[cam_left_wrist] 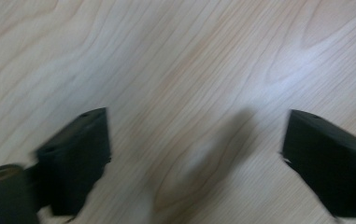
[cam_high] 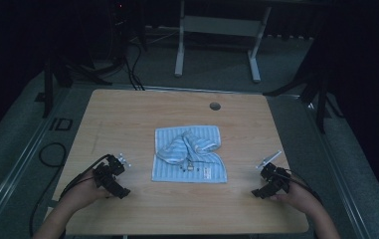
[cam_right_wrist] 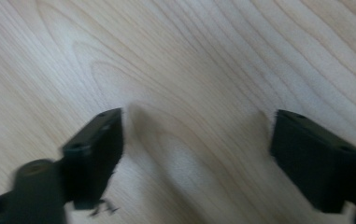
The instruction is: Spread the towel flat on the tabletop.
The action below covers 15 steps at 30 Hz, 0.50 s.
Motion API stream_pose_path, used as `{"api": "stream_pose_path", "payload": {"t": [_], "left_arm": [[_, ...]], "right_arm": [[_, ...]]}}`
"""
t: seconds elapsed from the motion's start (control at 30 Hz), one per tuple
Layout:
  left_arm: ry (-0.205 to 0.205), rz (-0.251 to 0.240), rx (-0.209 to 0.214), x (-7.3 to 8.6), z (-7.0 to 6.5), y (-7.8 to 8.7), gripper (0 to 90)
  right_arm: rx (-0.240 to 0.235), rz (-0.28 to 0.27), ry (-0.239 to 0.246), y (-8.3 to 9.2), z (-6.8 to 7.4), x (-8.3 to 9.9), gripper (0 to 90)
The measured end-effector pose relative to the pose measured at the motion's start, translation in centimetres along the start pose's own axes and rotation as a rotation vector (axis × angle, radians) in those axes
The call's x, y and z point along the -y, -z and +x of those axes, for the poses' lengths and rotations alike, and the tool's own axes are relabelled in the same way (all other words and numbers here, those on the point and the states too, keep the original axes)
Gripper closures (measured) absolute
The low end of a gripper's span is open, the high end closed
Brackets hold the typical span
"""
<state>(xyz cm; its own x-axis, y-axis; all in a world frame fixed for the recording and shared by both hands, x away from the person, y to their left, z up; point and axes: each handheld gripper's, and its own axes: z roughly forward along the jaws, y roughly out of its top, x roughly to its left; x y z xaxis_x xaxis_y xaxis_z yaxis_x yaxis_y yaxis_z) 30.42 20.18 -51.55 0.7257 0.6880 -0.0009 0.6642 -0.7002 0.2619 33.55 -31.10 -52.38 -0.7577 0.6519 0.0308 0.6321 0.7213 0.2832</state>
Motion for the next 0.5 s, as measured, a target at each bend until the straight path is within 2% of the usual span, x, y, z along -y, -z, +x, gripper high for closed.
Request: {"api": "stream_pose_path", "payload": {"t": [0.03, 0.13, 0.2, 0.23, 0.33, 0.43, 0.47, 0.5], "left_arm": [[-0.008, 0.006, -0.004, -0.3, -0.1, -0.1, 14.6], [-0.039, 0.019, -0.008, -1.5, -0.5, -0.3, 14.7], [-0.039, 0.019, -0.008, -1.5, -0.5, -0.3, 16.5], [-0.066, 0.014, -0.006, -2.8, -1.2, -0.4, 18.9], [-0.090, 0.016, 0.008, -3.9, -1.8, -0.5, 19.0], [-0.095, 0.018, 0.015, -4.5, -2.1, -0.7, 19.7], [-0.108, 0.027, 0.013, -5.1, -2.4, -0.9, 19.7], [-0.114, 0.033, 0.012, -5.4, -2.5, -1.1, 19.7]], "right_arm": [[0.014, 0.017, 0.027, 0.0, 0.1, -0.3, 21.9], [0.012, 0.036, 0.047, -0.1, 0.2, -0.9, 27.5], [0.009, 0.044, 0.059, -0.2, 0.2, -1.2, 27.5], [-0.002, 0.058, 0.069, -0.3, 0.4, -1.9, 30.9], [-0.010, 0.062, 0.085, -0.5, 0.6, -2.8, 33.1], [-0.009, 0.072, 0.105, -0.6, 0.9, -3.4, 34.1], [0.003, 0.080, 0.131, -0.8, 1.1, -3.9, 34.4], [0.006, 0.083, 0.137, -0.8, 1.2, -4.2, 34.5]]}}
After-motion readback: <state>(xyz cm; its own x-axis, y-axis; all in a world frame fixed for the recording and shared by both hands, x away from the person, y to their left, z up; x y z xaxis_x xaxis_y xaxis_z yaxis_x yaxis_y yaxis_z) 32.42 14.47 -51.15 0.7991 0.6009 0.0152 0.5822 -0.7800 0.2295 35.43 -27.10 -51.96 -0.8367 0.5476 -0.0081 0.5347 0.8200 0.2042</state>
